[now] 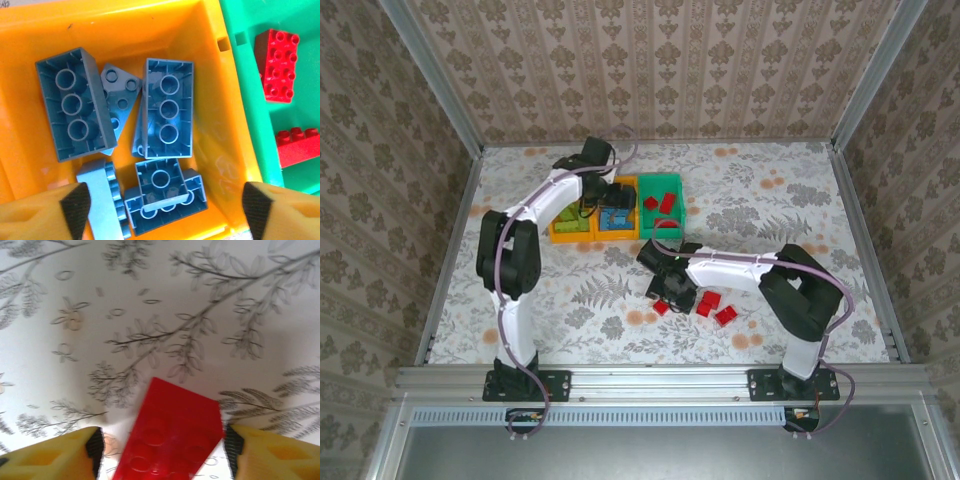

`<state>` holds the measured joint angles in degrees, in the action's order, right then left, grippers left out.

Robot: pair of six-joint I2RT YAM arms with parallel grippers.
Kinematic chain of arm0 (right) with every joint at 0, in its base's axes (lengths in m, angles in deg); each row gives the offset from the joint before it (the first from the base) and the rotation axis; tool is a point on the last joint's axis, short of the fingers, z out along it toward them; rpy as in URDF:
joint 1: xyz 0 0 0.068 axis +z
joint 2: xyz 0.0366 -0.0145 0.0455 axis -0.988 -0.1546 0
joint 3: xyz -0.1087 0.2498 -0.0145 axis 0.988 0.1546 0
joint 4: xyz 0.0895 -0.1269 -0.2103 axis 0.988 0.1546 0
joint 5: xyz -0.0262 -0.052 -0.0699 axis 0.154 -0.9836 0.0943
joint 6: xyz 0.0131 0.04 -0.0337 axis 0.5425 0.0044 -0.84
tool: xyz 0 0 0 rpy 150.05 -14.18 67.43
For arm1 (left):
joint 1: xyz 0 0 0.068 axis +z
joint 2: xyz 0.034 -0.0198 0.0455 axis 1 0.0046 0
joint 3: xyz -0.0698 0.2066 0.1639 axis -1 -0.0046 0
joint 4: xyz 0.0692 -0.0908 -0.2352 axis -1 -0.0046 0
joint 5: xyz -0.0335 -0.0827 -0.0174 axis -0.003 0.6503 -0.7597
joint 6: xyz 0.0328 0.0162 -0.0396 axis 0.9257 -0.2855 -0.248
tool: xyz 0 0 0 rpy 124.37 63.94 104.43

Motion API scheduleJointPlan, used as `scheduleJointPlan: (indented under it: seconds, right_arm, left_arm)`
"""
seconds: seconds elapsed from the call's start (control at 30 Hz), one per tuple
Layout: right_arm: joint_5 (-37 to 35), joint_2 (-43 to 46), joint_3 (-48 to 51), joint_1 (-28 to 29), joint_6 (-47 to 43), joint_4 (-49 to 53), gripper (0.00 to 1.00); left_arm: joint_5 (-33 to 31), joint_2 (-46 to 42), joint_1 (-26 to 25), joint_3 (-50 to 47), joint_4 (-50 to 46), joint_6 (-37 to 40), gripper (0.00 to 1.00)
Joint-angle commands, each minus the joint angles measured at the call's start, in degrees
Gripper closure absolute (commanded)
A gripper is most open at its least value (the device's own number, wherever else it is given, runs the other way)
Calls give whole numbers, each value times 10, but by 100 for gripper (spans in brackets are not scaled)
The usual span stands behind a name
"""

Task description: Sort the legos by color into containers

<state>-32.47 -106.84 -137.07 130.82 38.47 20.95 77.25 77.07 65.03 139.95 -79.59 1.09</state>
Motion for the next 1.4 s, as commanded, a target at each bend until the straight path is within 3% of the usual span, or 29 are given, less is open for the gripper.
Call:
scheduleJointPlan:
  seconds: [0.0,0.07,0.17,0.37,0.57,0.73,0.93,1.07,1.37]
  right_arm:
    - [10,-46,-12,2,-23,-41,48]
    - [-1,-49,-23,2,-36,-26,58]
    - [-32,-30,-42,2,-64,-15,67]
    - [-45,31,-66,-29,-152,-61,67]
    - [37,60,-47,-125,-210,-208,67]
    - [79,15,-120,-186,-261,-226,67]
    - [86,-82,-246,-218,-284,-198,64]
    - [77,-139,-313,-232,-283,-174,61]
    - [48,-195,-402,-247,-306,-116,43]
  left_arm:
    - [0,-60,0,-27,15,-11,0]
    - [-3,-84,1,-46,26,-16,0]
    - [-6,-127,1,-84,50,-23,0]
    - [-17,-218,1,-197,126,-36,0]
    - [-45,-286,1,-297,173,-38,0]
    - [-42,-311,-1,-342,177,-38,0]
    - [-5,-340,-11,-399,215,-42,0]
    - [-3,-348,-55,-418,220,-33,0]
    - [-1,-366,-151,-464,256,-14,0]
